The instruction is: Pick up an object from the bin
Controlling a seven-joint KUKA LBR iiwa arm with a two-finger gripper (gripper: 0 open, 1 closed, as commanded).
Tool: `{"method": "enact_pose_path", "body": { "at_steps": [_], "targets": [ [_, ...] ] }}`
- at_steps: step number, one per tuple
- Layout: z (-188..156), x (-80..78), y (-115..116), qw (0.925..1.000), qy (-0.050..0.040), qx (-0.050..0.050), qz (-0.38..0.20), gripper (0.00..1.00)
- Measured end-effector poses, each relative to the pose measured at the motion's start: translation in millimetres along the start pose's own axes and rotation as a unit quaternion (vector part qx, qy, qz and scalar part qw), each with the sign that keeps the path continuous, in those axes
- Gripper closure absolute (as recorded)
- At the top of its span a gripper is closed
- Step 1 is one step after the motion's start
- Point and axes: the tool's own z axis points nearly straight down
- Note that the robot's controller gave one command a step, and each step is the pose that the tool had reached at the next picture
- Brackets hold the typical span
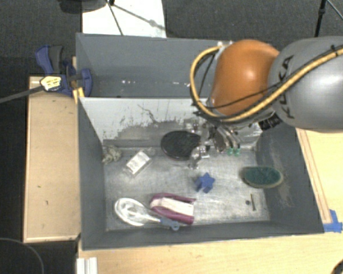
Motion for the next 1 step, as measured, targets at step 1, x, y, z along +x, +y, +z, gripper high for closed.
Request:
{"method": "enact_pose_path", "body": {
  "at_steps": [1],
  "targets": [
    [-54.6,8.6,1.6,1.0000,0.0006,0.000,0.000,1.00]
  ]
}}
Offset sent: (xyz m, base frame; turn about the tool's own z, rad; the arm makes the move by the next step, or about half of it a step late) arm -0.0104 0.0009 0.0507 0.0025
